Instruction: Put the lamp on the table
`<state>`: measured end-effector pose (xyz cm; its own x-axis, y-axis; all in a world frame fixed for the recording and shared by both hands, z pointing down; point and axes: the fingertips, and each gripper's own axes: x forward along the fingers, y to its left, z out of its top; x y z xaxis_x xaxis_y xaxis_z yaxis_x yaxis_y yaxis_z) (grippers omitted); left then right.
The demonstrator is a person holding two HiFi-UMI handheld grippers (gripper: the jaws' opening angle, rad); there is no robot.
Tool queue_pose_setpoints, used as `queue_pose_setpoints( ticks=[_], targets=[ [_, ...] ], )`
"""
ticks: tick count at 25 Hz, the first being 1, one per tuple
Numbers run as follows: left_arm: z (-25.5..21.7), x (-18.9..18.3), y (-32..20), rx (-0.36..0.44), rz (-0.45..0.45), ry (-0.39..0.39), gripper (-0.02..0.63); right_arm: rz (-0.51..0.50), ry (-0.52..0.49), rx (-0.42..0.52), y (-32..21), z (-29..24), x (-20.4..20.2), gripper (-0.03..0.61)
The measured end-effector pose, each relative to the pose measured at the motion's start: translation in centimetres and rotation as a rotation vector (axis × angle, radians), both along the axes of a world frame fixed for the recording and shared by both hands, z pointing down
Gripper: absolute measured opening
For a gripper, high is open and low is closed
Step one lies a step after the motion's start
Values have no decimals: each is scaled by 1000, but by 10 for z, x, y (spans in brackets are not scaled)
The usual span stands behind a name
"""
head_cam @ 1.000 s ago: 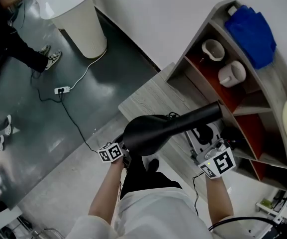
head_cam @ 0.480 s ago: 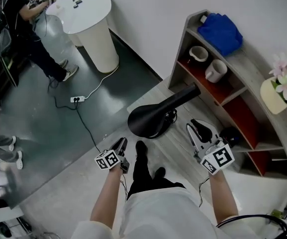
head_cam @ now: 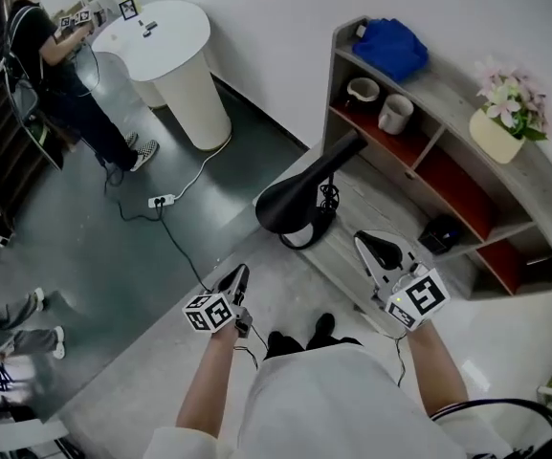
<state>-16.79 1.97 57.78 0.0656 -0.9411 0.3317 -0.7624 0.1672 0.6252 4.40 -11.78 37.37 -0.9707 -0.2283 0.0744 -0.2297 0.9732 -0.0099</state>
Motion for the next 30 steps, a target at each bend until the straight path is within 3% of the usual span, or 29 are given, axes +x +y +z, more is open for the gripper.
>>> queue_pose_setpoints(
  ticks=[12,19,24,30],
  targets=[
    [-56,18,48,56,281,-53,11,165,15,1,89,-15,2,21],
    [-79,35,65,96,418,-83,11,293,2,-71,129,-1,22,21],
    [-97,56,70,134,477,-99,11,356,6,-162,135,14,50,21],
    [-119,83,70,170,507,-126,11,350,13,-225,140,24,75,18]
  ],
)
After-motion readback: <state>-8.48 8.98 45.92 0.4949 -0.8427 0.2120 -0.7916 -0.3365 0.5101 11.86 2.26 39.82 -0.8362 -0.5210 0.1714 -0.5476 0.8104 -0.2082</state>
